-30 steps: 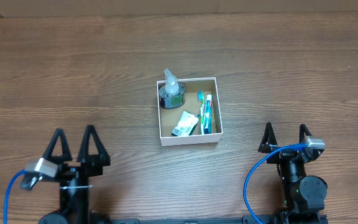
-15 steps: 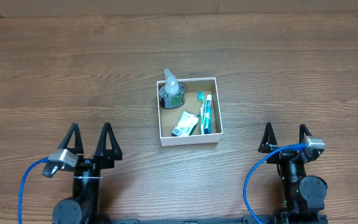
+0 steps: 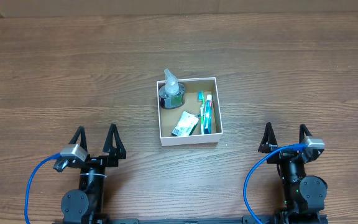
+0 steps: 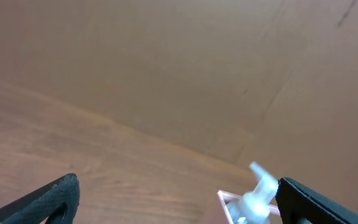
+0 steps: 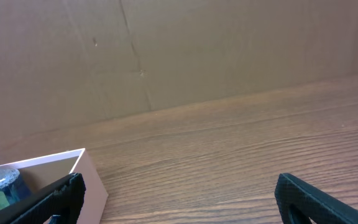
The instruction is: Pack container
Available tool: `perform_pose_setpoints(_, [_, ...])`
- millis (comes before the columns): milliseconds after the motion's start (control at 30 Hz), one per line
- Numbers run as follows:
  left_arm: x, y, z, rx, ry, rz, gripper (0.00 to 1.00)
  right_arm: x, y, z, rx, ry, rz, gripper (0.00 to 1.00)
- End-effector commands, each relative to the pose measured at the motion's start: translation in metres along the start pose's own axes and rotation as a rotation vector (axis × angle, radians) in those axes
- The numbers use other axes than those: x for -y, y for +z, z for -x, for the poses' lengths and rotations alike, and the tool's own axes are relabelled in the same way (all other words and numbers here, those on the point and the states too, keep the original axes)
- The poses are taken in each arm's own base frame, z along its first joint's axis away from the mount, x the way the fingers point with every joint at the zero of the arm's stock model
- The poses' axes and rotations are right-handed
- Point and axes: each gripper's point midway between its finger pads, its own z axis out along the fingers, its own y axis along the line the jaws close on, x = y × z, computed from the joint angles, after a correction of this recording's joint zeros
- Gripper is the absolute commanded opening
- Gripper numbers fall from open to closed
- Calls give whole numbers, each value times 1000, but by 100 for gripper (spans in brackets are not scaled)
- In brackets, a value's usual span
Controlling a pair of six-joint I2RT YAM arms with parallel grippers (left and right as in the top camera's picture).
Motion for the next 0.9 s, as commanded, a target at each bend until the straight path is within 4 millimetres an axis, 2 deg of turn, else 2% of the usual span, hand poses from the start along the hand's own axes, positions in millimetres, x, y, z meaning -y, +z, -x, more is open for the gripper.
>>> perform_pose_setpoints(0, [-3,0,1,8,102,17,100,2,0,-1,7,-6,-4,100])
perform_pose_setpoints(167, [0,0,-7,-27,398,-14,100,2,0,-1,7,-6,-5,100])
perform_pose_setpoints(233, [-1,0,-9,-36,447,-12,100,2,0,-1,7,-6,-5,100])
perform_pose_setpoints(500, [0,-1,-13,-51,449,-26,100,2,0,-1,7,-6,-5,100])
perform_pose_setpoints(733, [0,-1,-15,-58,379,-24,100,2,0,-1,7,-6,-5,100])
perform_pose_setpoints(867, [-7,-2,-28,-119,381,-8,100,2,0,-1,7,-6,-5,100])
